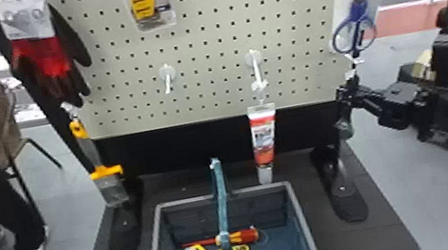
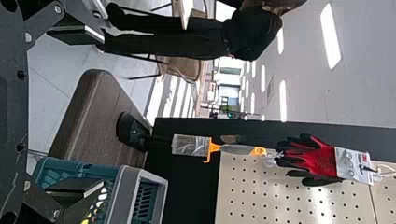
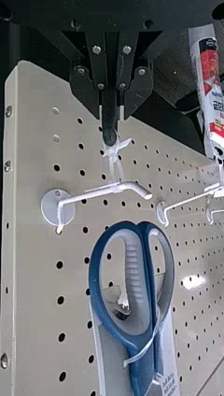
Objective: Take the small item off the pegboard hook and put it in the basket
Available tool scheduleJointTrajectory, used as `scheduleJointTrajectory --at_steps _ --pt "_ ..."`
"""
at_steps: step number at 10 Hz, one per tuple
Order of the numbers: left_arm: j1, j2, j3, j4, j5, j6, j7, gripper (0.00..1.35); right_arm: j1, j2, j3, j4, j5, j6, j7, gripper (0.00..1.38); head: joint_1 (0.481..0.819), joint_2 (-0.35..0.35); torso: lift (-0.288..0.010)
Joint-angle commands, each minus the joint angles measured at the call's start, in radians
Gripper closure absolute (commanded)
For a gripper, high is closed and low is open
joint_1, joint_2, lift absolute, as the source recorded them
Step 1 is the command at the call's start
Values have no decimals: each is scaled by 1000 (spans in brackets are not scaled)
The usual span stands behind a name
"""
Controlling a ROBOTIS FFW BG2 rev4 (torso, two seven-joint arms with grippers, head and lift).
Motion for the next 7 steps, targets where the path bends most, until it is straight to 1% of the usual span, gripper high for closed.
scheduleJointTrajectory --at_steps 1,7 --pt "0 0 0 2 0 0 0 216 2 0 0 1 -10 0 0 1205 549 0 -100" --pt "0 0 0 0 0 2 0 216 6 0 0 -16 -25 5 0 1204 549 0 -100"
